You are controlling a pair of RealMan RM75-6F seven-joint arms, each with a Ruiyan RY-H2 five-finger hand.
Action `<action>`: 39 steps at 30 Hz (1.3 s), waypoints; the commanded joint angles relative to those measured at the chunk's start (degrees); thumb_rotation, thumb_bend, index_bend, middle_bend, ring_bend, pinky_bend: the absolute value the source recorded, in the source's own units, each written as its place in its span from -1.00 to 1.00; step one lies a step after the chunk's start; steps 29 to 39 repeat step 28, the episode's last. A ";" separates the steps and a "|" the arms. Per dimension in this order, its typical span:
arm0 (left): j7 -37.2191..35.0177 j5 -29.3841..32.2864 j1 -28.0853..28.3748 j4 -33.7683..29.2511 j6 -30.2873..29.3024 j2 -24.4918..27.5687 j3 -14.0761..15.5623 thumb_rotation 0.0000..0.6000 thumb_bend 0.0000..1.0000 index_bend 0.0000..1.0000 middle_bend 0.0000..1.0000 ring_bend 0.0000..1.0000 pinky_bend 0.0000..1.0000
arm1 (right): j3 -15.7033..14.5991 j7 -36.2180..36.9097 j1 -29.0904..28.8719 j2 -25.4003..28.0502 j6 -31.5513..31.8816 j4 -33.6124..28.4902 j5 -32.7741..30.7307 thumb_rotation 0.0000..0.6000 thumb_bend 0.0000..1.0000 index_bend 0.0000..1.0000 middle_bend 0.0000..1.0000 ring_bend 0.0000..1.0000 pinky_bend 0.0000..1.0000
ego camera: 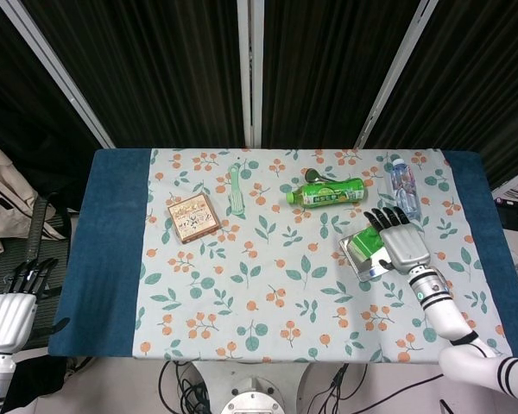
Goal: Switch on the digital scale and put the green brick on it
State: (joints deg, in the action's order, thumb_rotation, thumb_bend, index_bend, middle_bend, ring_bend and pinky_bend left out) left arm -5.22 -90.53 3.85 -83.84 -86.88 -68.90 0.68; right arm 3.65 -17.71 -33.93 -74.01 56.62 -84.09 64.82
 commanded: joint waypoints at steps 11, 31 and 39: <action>2.13 -1.00 -0.17 -2.31 -1.77 0.96 -0.41 1.00 -0.87 -0.88 -0.85 -1.00 -1.00 | -5.87 8.07 21.38 8.22 35.09 -5.93 18.86 1.00 -0.90 -1.00 -1.00 -1.00 -1.00; 3.78 -1.13 0.29 -2.08 -2.28 1.06 -1.21 1.00 -0.87 -0.88 -0.85 -1.00 -1.00 | -5.60 17.61 31.98 5.35 36.36 0.24 14.76 1.00 -0.90 -1.00 -1.00 -1.00 -1.00; 3.78 -1.13 0.29 -2.08 -2.28 1.06 -1.21 1.00 -0.87 -0.88 -0.85 -1.00 -1.00 | -5.60 17.61 31.98 5.35 36.36 0.24 14.76 1.00 -0.90 -1.00 -1.00 -1.00 -1.00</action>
